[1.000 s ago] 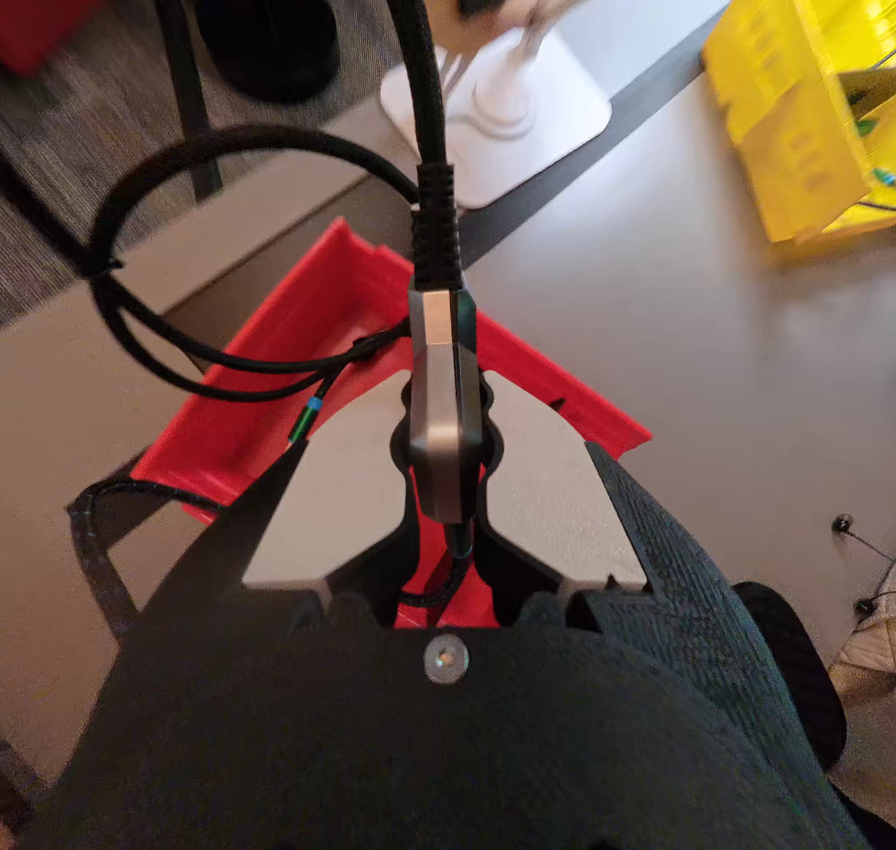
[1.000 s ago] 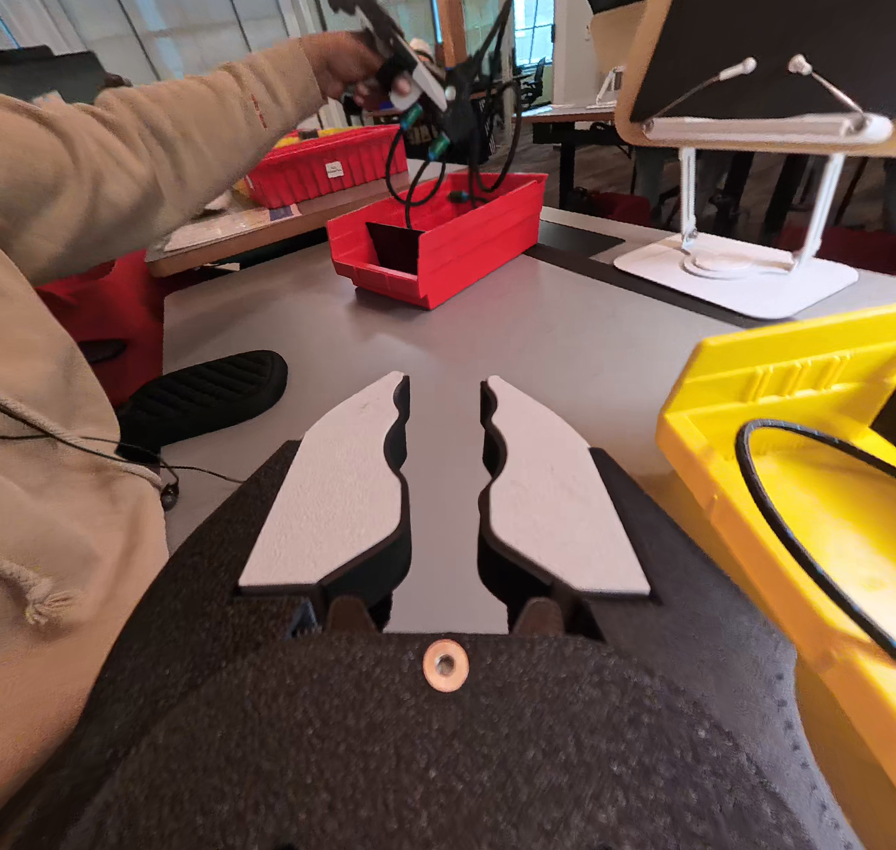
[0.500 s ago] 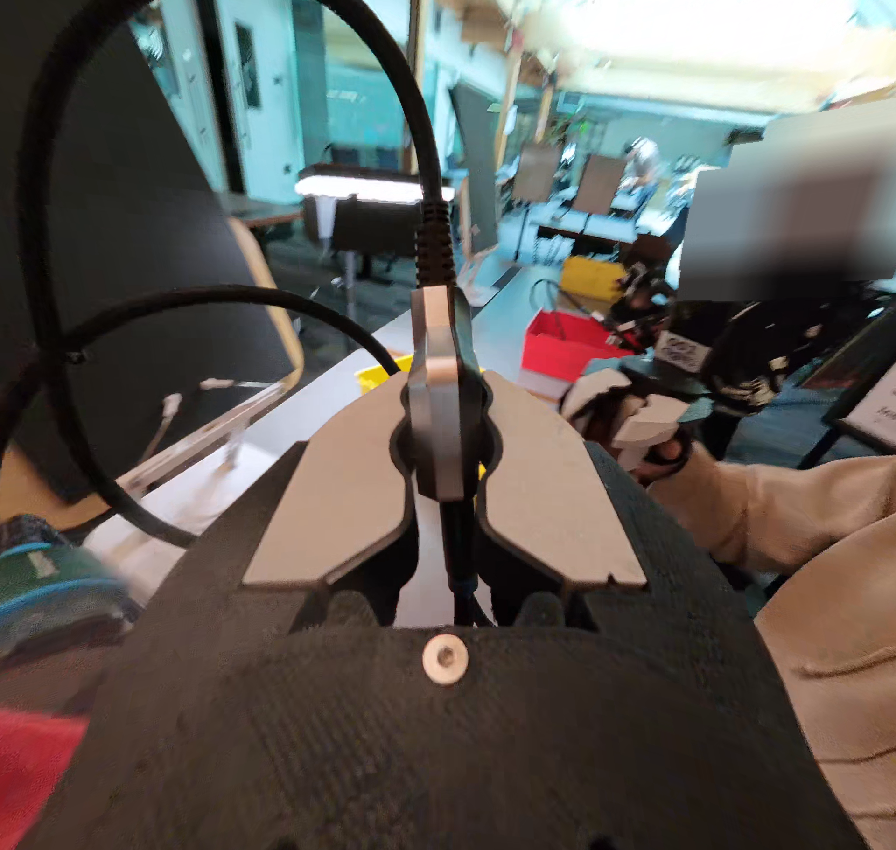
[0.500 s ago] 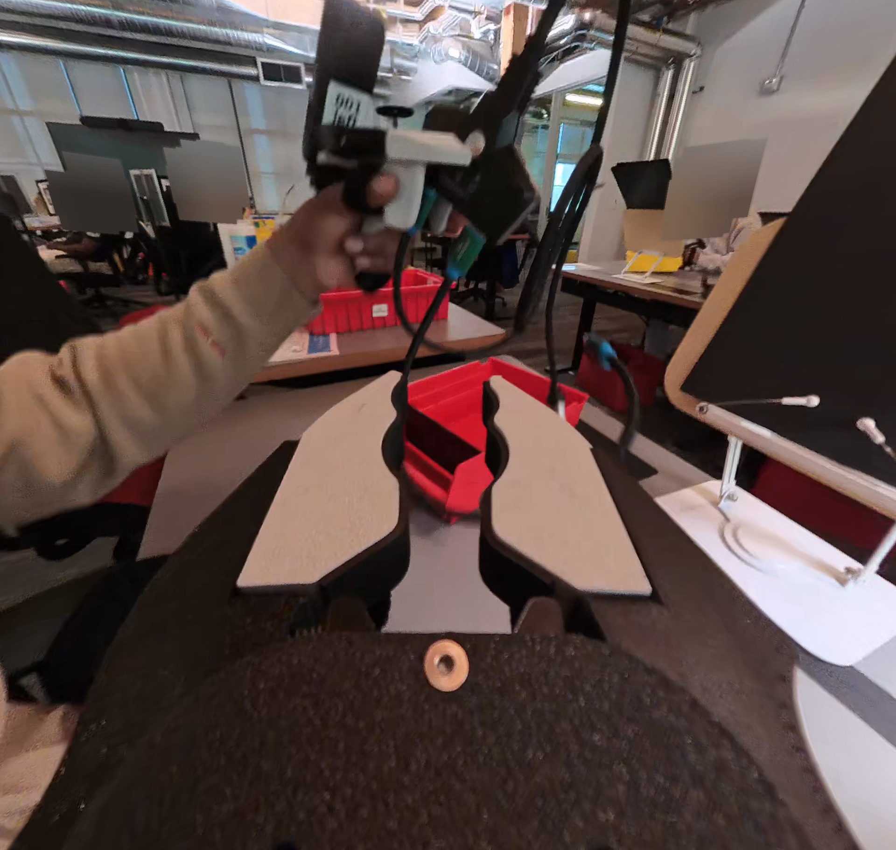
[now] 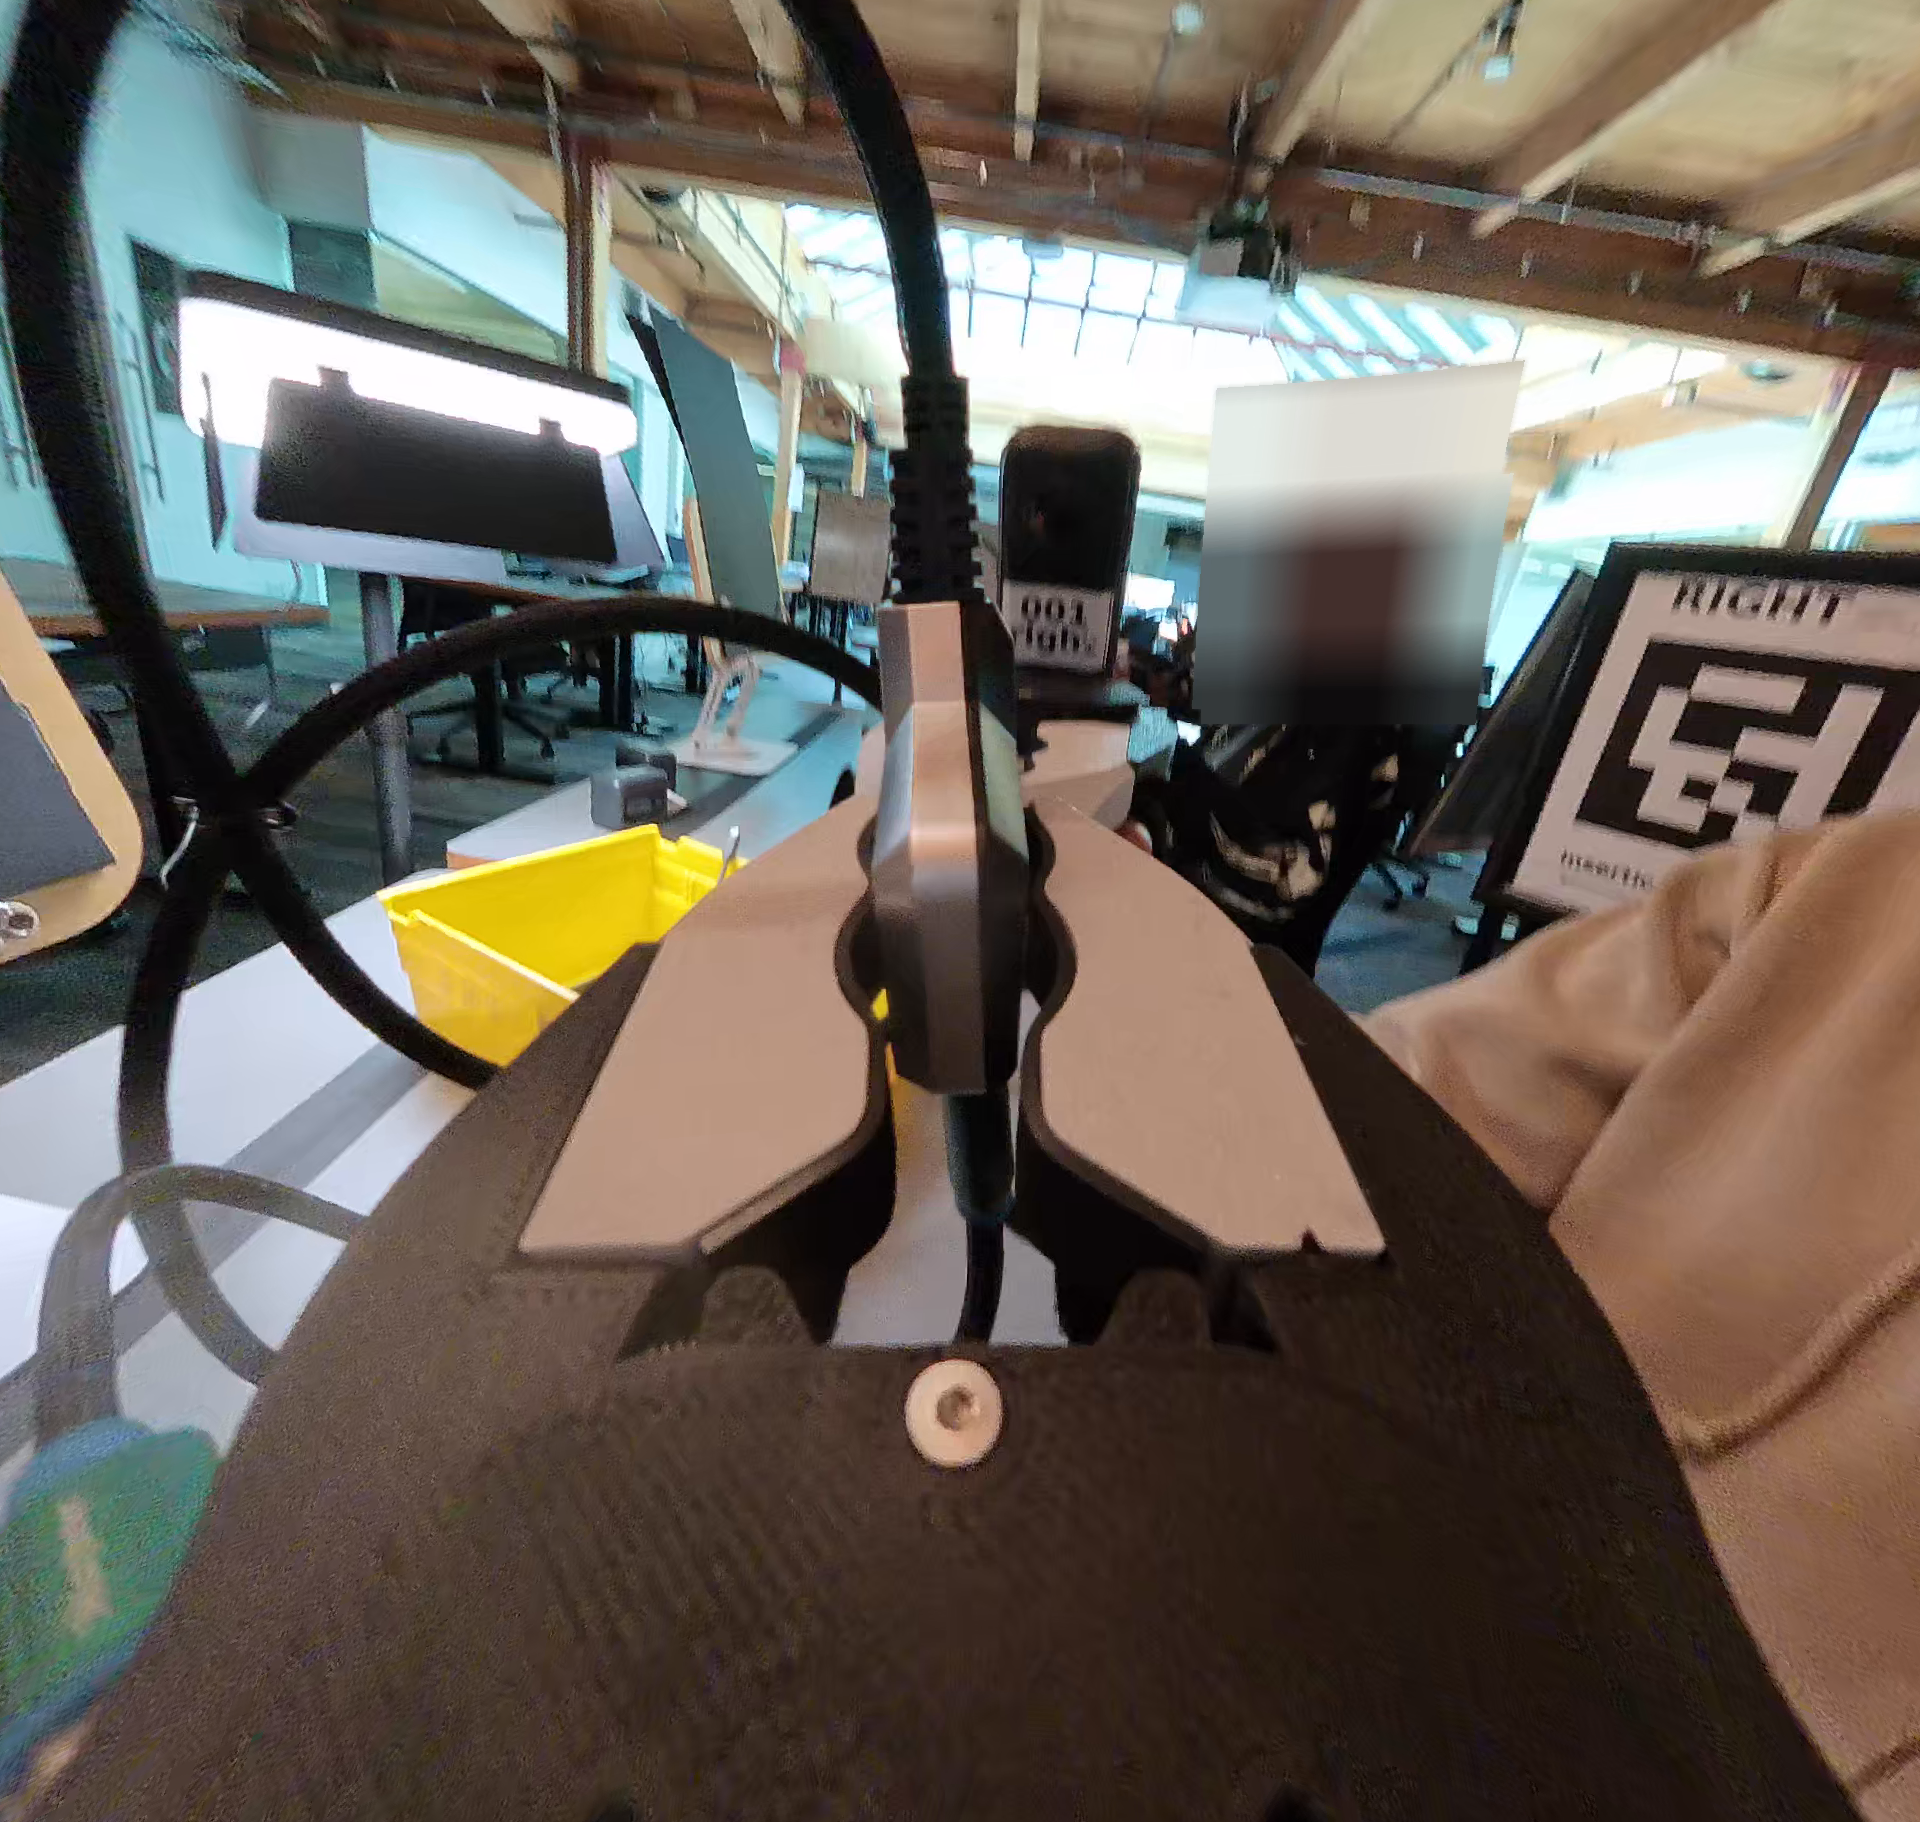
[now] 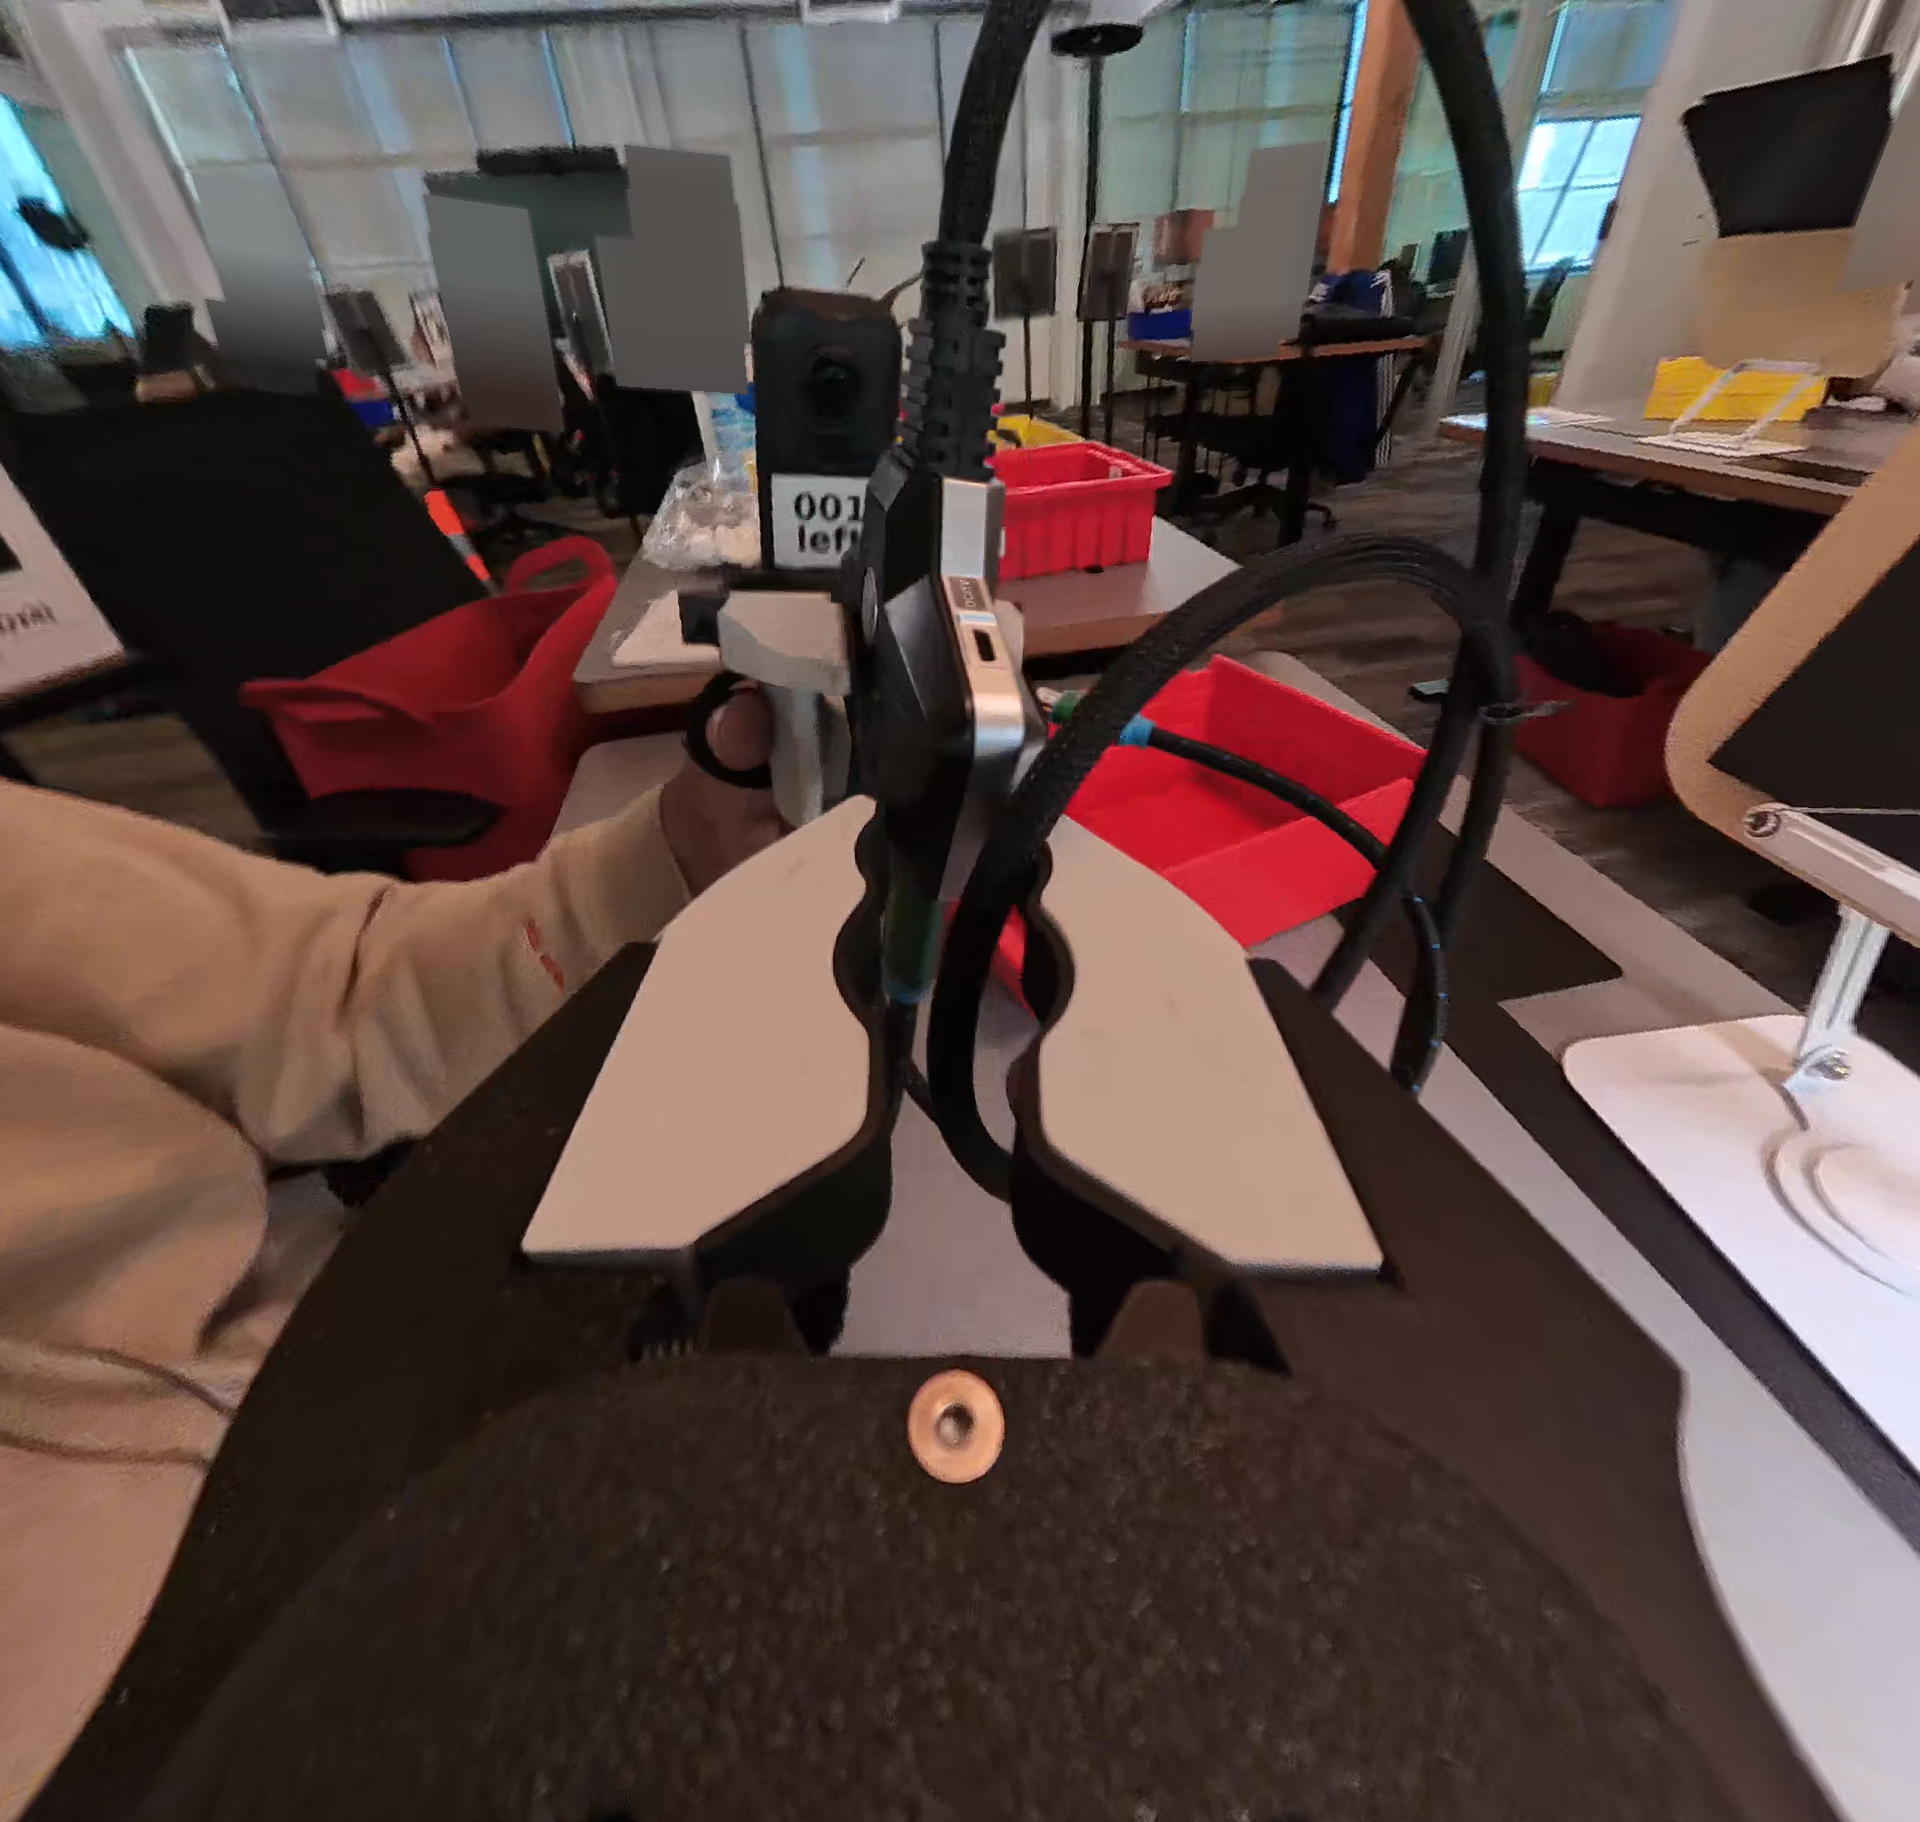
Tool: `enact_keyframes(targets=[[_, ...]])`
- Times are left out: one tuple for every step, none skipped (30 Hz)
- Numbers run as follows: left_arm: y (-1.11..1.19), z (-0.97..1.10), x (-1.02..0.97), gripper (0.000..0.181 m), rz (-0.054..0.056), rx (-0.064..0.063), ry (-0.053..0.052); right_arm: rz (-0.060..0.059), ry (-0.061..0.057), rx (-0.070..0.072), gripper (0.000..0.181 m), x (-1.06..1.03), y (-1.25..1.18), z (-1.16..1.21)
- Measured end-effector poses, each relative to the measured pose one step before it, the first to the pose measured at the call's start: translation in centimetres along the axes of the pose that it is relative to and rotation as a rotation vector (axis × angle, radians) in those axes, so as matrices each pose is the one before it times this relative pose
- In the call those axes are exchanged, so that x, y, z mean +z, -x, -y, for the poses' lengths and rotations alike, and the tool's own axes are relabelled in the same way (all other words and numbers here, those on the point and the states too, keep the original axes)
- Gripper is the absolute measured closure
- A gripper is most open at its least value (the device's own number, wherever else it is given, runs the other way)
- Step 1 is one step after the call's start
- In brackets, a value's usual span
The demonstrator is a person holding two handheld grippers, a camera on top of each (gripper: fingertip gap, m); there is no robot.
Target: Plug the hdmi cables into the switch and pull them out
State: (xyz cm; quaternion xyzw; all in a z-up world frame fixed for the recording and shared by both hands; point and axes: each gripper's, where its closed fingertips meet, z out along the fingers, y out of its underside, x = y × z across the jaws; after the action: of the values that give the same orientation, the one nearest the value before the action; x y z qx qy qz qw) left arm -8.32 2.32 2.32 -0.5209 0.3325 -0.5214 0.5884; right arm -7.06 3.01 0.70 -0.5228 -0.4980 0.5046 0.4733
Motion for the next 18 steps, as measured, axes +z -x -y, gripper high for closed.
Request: enact_keyframes(targets=[[-0.146, -0.775, -0.062, 0.159, -0.0128, 0.0075, 0.0485, -0.0001, 0.0345, -0.0413, 0.159, -0.245, 0.069, -0.368], [-0.233, -0.869, -0.044, 0.159, -0.0233, -0.0035, 0.0596, 0.0024, 0.0420, -0.0448, 0.159, -0.232, 0.150, -0.473], [-0.321, -0.912, 0.047, 0.157, -0.0283, -0.0102, 0.0639, 0.0058, 0.0492, -0.0455, 0.159, -0.242, 0.233, -0.585], [-0.318, -1.008, 0.156, 0.156, -0.0235, -0.0108, 0.0687, 0.0013, 0.0619, -0.0581, 0.159, -0.253, 0.269, -0.782], [-0.267, -1.287, 0.314, 0.154, -0.0144, -0.0024, 0.0845, -0.0015, 0.0740, -0.0786, 0.159, -0.221, 0.390, -1.064], [-0.171, -1.521, 0.543, 0.152, -0.0015, 0.0152, 0.0976, -0.0010, 0.0823, -0.0743, 0.159, -0.106, 0.518, -1.215], [-0.044, -1.481, 0.746, 0.150, 0.0147, 0.0343, 0.0961, -0.0022, 0.0868, -0.0576, 0.160, 0.062, 0.477, -1.221], [0.175, -1.045, 0.774, 0.149, 0.0384, 0.0548, 0.0703, -0.0034, 0.0851, -0.0302, 0.160, 0.215, 0.338, -1.127], [0.328, -0.682, 0.722, 0.151, 0.0499, 0.0500, 0.0531, -0.0064, 0.0679, -0.0059, 0.160, 0.264, 0.112, -0.898], [0.152, -0.591, 0.662, 0.153, 0.0324, 0.0257, 0.0517, 0.0097, 0.0296, -0.0009, 0.160, 0.250, 0.184, -0.425], [0.036, -0.485, 0.547, 0.155, 0.0180, 0.0122, 0.0437, 0.0214, 0.0095, -0.0057, 0.160, 0.199, 0.274, -0.244], [0.330, -0.263, 0.334, 0.156, 0.0291, 0.0070, 0.0221, 0.0134, 0.0097, 0.0005, 0.159, 0.077, 0.081, -0.311], [0.438, -0.007, 0.155, 0.156, 0.0231, -0.0100, -0.0049, -0.0105, -0.0096, 0.0058, 0.159, -0.090, -0.298, -0.036], [0.434, 0.340, -0.017, 0.156, 0.0076, -0.0347, -0.0328, -0.0322, -0.0168, 0.0002, 0.158, -0.197, -0.572, 0.139], [0.457, 0.440, -0.136, 0.156, -0.0002, -0.0404, -0.0435, -0.0516, -0.0392, 0.0001, 0.158, -0.361, -0.805, 0.580], [0.433, 0.383, -0.184, 0.156, -0.0024, -0.0259, -0.0446, -0.0656, -0.0715, 0.0107, 0.159, -0.582, -1.020, 1.198], [0.478, 0.418, -0.235, 0.156, 0.0042, -0.0177, -0.0508, -0.0795, -0.0851, 0.0222, 0.158, -0.785, -1.256, 1.519], [0.688, 0.550, -0.279, 0.156, 0.0165, -0.0292, -0.0600, -0.0769, -0.1009, 0.0253, 0.158, -0.941, -1.214, 1.842]])
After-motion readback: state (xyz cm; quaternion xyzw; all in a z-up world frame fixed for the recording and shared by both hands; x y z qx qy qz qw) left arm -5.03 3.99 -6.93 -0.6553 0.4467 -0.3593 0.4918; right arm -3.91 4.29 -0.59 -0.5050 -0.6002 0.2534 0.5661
